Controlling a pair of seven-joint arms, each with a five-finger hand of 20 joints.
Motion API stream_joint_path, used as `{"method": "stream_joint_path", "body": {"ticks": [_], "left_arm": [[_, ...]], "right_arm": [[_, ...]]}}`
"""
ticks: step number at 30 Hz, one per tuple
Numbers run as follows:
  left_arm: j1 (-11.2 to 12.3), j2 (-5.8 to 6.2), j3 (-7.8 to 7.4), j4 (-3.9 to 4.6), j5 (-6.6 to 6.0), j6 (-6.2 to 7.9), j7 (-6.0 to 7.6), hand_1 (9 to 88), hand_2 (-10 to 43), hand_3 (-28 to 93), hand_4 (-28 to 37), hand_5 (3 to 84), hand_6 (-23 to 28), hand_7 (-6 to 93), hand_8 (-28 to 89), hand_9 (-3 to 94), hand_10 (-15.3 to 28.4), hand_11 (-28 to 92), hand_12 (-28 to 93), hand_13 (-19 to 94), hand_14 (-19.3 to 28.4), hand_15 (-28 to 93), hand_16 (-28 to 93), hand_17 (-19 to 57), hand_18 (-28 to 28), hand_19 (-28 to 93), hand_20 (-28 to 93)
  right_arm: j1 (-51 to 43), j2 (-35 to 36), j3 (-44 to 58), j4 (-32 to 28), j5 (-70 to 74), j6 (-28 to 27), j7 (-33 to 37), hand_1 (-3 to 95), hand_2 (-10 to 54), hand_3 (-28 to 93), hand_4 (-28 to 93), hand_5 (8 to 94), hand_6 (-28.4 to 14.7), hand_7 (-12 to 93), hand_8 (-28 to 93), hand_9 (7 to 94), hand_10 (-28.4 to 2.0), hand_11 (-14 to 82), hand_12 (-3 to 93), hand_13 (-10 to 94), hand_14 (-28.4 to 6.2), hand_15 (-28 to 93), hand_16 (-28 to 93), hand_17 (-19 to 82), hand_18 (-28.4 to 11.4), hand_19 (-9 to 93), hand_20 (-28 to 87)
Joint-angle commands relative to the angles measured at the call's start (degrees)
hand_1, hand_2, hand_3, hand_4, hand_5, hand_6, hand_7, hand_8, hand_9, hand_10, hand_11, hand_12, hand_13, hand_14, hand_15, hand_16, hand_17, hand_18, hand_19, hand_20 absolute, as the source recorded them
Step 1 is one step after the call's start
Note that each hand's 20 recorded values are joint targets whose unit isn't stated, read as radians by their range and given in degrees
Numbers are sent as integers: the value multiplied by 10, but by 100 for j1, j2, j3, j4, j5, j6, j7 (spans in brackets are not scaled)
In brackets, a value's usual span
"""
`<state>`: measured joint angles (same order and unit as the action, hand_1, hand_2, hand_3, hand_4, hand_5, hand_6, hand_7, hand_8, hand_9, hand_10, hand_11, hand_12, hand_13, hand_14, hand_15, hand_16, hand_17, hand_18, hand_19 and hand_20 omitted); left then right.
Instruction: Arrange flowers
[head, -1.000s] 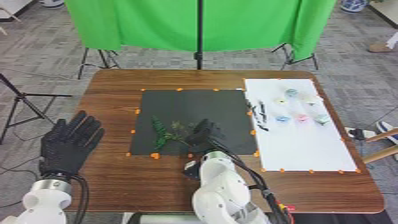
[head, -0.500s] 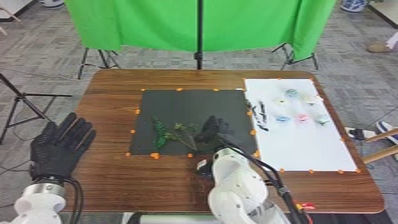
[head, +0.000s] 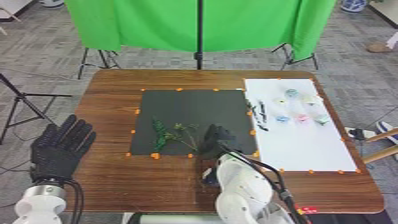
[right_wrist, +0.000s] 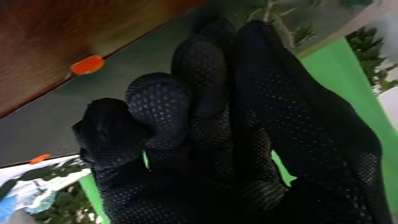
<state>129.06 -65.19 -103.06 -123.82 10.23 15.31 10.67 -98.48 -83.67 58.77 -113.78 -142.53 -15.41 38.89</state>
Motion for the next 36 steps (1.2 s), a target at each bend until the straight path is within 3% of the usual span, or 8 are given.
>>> {"method": "stream_joint_path", "body": {"ticks": [1,15,20,25,30,33,36], "left_arm": [[87,-61,48,17,-7,-23,-44,316,132,736,-277,482,89,118,-85,445,147,226,127,352,155,440,-62,-11,137,321,160],[124,-50,18,7,-64,-8,-6,314,133,737,-279,481,89,118,-85,444,147,225,127,352,155,440,-62,-11,137,319,160],[151,-102,-3,2,-36,-57,-8,314,134,737,-279,481,88,118,-86,444,147,225,127,352,155,440,-62,-11,137,319,161],[182,-112,-21,-23,-37,-36,22,314,134,738,-279,481,89,117,-86,445,147,225,127,352,156,440,-63,-11,137,319,160],[157,-111,14,-37,-2,-52,22,313,134,738,-279,481,88,118,-85,445,148,225,127,352,155,440,-62,-11,137,318,160],[131,-115,31,-28,-3,-34,6,313,134,738,-279,481,89,118,-86,445,148,224,127,352,155,440,-62,-11,137,318,160],[112,-124,39,-20,7,-34,-16,313,134,738,-279,480,89,117,-86,445,148,224,127,351,154,440,-63,-11,137,318,161]], "right_arm": [[-142,46,-224,-10,-17,-367,-182,604,-93,687,-219,774,-58,178,117,839,-130,380,445,738,-152,671,412,438,-272,932,511],[-154,49,-249,-59,-106,-507,-188,601,-92,687,-218,775,-59,175,121,840,-133,374,448,734,-156,673,411,435,-274,932,504],[-12,183,-9,-261,101,-399,170,590,-94,684,-214,773,-60,179,132,839,-132,373,446,734,-156,672,410,436,-275,932,501],[217,371,364,-585,-111,458,165,559,-95,662,-192,769,-65,194,170,833,-139,379,431,733,-158,670,405,438,-278,932,499],[600,544,744,-360,-339,1198,282,538,-95,639,-181,743,-77,191,170,803,-160,375,396,699,-172,664,390,408,-282,932,485],[837,572,932,-93,-417,1170,326,509,-95,674,-188,710,-85,182,122,776,-180,347,366,670,-180,663,372,391,-283,932,465],[1029,630,1023,44,-374,1007,427,481,-95,719,-199,678,-87,172,-37,736,-201,292,265,644,-186,681,343,383,-284,932,456]]}}
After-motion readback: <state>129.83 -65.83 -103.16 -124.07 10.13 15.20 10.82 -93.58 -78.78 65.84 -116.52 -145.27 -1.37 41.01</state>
